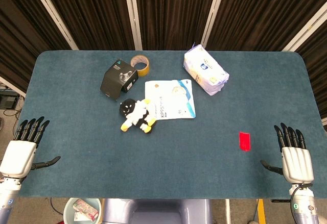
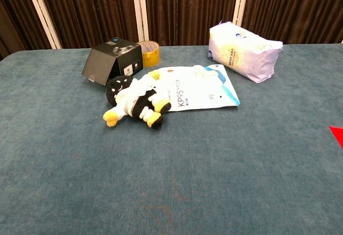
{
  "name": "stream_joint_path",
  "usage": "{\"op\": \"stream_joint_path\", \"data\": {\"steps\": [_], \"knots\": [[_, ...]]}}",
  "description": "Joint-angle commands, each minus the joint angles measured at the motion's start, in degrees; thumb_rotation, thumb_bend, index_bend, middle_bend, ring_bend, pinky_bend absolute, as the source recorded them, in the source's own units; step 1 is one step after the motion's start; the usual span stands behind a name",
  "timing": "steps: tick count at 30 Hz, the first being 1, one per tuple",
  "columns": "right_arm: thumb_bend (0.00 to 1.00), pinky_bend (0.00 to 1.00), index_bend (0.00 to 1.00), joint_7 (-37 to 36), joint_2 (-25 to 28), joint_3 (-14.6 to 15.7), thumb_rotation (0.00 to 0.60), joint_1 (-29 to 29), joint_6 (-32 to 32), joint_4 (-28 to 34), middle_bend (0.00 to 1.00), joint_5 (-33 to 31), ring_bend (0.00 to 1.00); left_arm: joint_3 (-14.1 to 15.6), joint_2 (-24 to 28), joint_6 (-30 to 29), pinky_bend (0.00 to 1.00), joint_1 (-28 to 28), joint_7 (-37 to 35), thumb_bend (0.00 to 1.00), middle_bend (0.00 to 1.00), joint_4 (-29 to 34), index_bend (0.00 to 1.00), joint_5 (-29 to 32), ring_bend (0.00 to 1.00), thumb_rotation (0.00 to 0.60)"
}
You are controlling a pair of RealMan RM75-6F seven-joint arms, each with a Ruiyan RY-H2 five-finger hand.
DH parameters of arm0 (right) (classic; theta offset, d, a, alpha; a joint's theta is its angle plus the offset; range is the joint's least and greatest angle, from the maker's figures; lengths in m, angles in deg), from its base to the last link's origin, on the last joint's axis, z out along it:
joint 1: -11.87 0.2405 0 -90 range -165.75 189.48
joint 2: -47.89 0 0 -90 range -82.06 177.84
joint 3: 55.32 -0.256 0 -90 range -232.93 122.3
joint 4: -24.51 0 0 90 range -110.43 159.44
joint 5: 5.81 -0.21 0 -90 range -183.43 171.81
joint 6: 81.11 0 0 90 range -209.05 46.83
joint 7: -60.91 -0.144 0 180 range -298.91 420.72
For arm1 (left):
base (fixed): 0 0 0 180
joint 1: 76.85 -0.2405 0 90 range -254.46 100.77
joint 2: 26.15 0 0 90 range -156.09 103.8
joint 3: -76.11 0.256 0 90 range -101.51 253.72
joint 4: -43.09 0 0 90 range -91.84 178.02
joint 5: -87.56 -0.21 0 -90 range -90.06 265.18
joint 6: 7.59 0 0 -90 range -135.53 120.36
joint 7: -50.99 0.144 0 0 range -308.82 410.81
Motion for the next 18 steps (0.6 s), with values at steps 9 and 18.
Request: {"op": "stream_joint_path", "data": {"steps": [9, 18], "knots": [[0.07, 0.00, 0.13, -0.1, -1.0, -0.3, 0.600, 0.7, 0.5, -1.0, 0.00, 0.3, 0.00, 0.1, -0.6, -0.5, 0.00, 0.0, 0.6, 0.01, 0.00, -0.3, 0.00, -0.8, 0.00, 0.388], [0.07, 0.00, 0.44, -3.0, -10.2, 1.2, 0.600, 2.5, 1.8, -10.1, 0.01, 4.1, 0.00, 0.5, -0.5, -0.3, 0.00, 0.4, -1.8, 0.01, 0.00, -1.1, 0.00, -1.9, 0.00, 0.387]]}}
